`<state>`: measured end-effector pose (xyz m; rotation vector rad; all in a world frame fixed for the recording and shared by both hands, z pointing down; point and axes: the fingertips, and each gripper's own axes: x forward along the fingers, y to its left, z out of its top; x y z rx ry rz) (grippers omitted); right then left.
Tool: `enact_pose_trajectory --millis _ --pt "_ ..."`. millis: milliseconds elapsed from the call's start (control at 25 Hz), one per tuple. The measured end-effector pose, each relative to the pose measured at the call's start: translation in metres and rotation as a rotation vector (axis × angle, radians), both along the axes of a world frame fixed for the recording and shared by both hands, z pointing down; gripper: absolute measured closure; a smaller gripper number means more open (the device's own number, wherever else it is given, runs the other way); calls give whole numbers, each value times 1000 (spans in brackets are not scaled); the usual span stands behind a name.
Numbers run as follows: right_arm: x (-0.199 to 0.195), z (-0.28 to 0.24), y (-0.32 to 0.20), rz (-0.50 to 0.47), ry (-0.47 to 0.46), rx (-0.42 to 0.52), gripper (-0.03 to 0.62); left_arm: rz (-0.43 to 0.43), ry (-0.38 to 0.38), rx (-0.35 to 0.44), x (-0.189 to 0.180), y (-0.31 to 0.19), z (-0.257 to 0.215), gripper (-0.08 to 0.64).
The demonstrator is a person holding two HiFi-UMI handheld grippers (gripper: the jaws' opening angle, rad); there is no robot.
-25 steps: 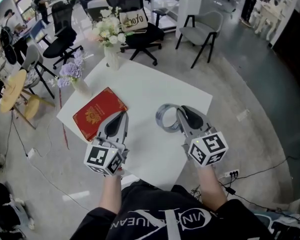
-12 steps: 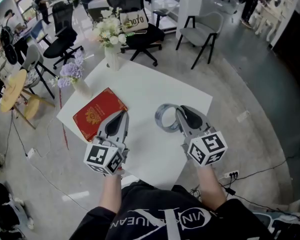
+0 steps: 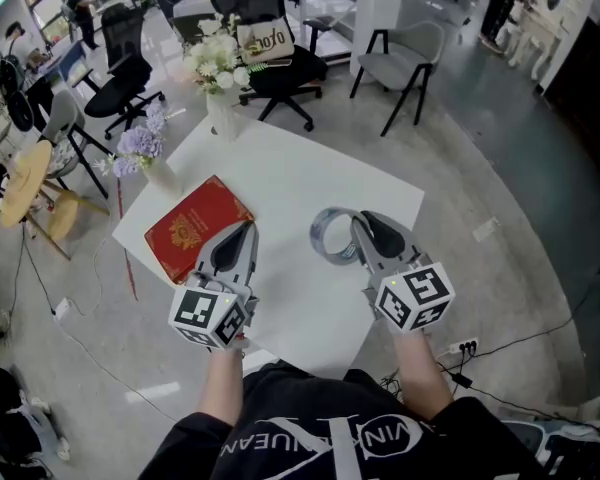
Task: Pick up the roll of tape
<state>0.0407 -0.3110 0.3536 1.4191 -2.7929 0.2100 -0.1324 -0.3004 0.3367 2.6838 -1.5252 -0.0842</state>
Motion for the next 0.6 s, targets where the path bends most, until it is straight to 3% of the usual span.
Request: enact_pose_trajectory --millis 600 --pt "1 -1 -4 5 0 -5 523 10 -1 -13 1 -7 2 558"
